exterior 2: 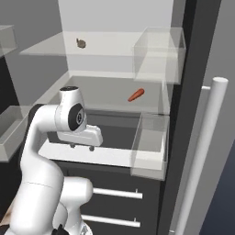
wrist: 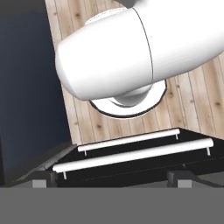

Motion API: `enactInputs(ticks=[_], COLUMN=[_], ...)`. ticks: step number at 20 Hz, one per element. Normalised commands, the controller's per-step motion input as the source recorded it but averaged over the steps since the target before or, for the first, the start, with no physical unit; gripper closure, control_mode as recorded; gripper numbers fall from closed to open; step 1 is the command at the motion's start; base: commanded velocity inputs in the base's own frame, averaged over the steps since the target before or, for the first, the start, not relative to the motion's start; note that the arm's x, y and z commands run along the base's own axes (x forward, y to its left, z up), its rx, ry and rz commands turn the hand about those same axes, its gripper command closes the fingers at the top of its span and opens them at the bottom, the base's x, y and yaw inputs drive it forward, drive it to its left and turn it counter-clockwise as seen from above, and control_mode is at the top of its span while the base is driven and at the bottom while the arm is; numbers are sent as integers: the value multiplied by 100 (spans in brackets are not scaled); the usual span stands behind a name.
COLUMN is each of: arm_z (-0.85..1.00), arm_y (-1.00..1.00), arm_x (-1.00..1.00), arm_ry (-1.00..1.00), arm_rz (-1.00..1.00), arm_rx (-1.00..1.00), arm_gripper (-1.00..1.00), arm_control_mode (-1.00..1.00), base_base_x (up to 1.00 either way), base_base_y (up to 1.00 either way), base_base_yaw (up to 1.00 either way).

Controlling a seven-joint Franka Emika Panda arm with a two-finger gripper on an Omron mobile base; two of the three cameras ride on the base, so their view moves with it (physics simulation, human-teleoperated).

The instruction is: Retrieve the bottle and the shaker from the cabinet and place them next to the mixing bowl on the counter. Then add garlic from the fridge to the mixing bowl.

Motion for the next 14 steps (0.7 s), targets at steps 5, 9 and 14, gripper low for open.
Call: enactInputs(ticks=[5, 9, 14], arm_z=[0, 0, 0], arm_y=[0, 0, 0], arm_x=[0, 0, 0], arm_ry=[0, 0, 0], arm_rz=[0, 0, 1], arm_rx=[0, 0, 0], arm_gripper=[-100, -100, -100], arm_control_mode=[100, 100, -100], base_base_x=[4, 0, 0], base_base_y=[0, 0, 0], base_base_yaw=[2, 0, 0])
